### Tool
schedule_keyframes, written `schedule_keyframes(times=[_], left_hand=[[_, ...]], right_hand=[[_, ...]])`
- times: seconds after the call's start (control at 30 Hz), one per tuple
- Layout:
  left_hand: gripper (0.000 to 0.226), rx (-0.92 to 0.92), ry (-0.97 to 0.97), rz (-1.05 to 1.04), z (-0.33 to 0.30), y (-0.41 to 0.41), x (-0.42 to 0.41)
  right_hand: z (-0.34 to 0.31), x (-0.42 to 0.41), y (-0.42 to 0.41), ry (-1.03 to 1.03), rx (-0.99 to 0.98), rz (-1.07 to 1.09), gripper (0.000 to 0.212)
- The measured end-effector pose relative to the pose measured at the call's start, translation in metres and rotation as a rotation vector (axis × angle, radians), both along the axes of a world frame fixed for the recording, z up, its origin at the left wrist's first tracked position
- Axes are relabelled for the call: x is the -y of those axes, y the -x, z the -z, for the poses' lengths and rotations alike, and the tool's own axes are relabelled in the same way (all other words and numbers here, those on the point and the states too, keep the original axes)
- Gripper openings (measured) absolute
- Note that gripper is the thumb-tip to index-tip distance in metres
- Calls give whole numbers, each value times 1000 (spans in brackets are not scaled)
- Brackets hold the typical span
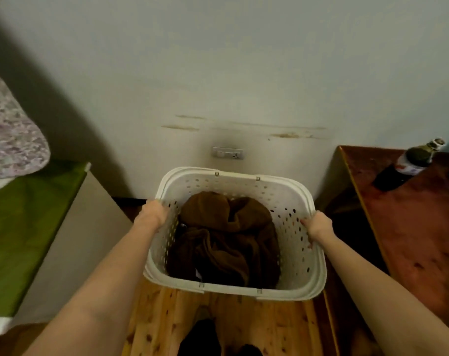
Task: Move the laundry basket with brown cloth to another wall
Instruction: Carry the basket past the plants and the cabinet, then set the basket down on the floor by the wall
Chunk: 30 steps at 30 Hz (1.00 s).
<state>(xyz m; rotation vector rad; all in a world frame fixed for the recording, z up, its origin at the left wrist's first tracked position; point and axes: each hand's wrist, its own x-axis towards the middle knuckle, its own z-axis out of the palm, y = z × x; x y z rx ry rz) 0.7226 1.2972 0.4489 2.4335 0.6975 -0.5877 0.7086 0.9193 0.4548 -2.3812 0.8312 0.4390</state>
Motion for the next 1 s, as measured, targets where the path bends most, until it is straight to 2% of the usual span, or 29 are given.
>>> schedule_keyframes(times=[0.1,0.3,0.57,0.67,0.83,1.0], left_hand=[[49,-12,25,-61,22,-28,1],[49,-121,42,-66,105,-82,6],[49,-141,62,-127,303,-105,9],[46,-132,87,-165,354,-98,11],[43,-90,14,-95,405,-101,15],[41,-73,45,-103,416,-107,21]], right_hand=[[25,2,-24,-32,-33,11,33],[117,9,-79,-58,-54,4,27],[286,11,-131,-78,-77,15,32],[334,12,-135,-73,-77,5,31],[393,18,-138,-81,-74,23,36],[410,22,-135,-108,-81,47,33]])
